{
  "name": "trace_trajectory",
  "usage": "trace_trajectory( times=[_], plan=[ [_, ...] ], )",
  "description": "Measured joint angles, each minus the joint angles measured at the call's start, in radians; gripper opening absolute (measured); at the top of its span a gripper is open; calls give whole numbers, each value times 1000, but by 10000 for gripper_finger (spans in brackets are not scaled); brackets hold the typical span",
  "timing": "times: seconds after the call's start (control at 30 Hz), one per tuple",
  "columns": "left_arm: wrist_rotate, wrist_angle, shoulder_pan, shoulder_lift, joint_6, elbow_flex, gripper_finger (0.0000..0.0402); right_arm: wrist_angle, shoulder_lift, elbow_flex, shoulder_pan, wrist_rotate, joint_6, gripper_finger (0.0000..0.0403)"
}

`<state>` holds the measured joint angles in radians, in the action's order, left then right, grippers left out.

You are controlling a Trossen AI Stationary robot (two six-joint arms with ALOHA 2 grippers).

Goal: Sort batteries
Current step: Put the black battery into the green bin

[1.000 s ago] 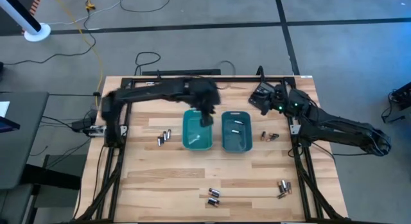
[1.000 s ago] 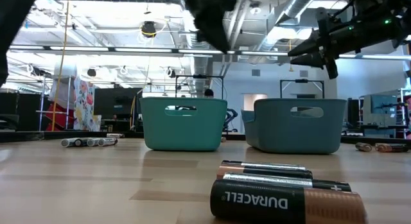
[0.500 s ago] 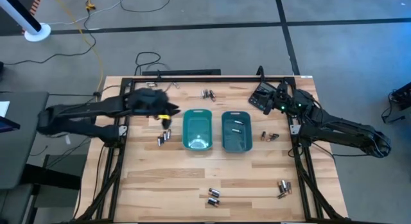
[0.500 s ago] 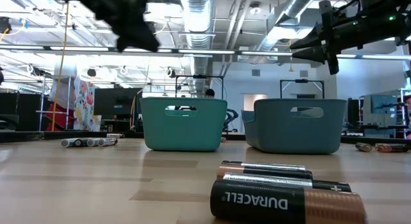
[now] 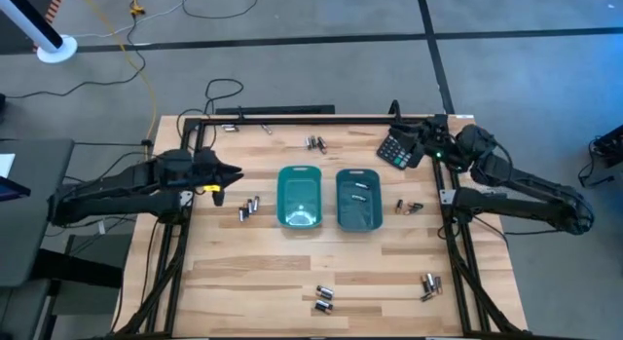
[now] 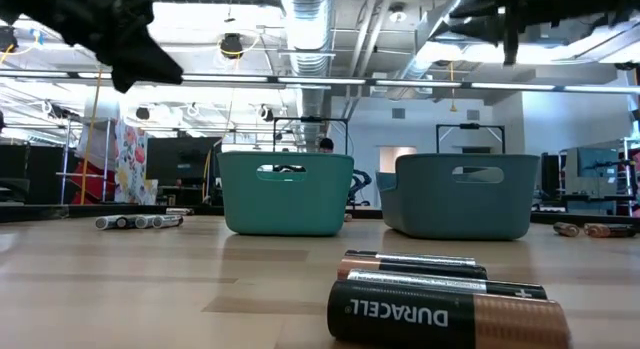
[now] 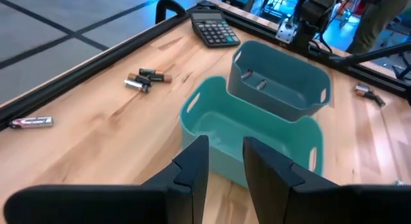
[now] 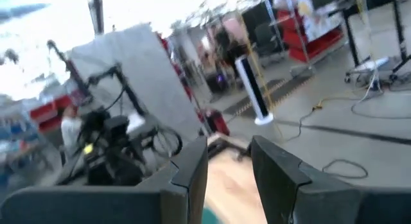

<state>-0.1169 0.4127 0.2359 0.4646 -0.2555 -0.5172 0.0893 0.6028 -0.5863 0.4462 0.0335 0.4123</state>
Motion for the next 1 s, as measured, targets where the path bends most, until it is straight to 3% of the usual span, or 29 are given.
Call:
trace_trajectory(
  times=[0.2, 0.37, 0.6, 0.73, 1.0],
  plan=[
    [-1, 7, 0, -20, 66, 15, 91, -533, 117, -255, -65, 103, 20, 123],
    [-1, 8, 0, -9, 117, 15, 91, -981, 271, -420, -88, 104, 144, 110],
    [-1, 8, 0, 10, 119, 15, 91, -1427, 434, -473, -148, 30, 394, 107],
    [-1, 8, 0, 27, 118, 15, 91, -1528, 458, -473, -274, -7, 638, 107],
    [0, 8, 0, 52, 103, 15, 91, -1484, 481, -475, -706, -9, 1242, 107]
  ],
)
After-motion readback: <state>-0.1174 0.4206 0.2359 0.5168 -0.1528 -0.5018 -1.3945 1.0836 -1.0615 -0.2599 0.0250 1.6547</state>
